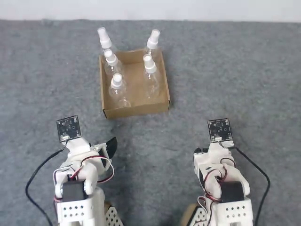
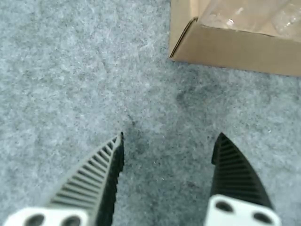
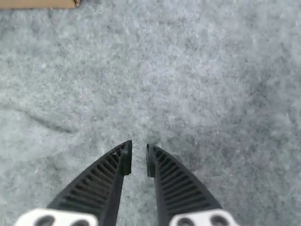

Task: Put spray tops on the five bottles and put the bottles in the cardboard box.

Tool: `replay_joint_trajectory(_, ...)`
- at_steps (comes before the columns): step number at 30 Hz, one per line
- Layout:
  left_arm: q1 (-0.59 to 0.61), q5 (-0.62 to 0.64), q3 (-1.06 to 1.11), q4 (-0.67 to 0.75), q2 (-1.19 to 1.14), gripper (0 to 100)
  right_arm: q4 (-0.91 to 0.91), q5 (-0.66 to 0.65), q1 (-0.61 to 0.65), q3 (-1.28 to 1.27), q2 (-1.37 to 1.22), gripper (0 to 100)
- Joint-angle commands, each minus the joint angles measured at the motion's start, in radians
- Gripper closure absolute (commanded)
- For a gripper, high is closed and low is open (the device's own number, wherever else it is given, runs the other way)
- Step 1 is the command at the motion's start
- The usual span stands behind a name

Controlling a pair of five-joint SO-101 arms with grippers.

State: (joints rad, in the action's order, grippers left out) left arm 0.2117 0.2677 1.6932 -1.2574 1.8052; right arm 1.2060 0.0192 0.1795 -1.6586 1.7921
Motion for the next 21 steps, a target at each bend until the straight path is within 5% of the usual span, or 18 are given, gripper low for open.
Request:
replay_joint_trajectory(1,-0.002,-0.005,-0.008,-0.005,0.017,72,0.01,0.005,-0.016,-0.025,0.019,99.2)
replay_joint_trajectory(21,-0.002,-0.005,-0.008,-0.005,0.017,72,0.104,0.008,-0.01,-0.025,0.022,99.2)
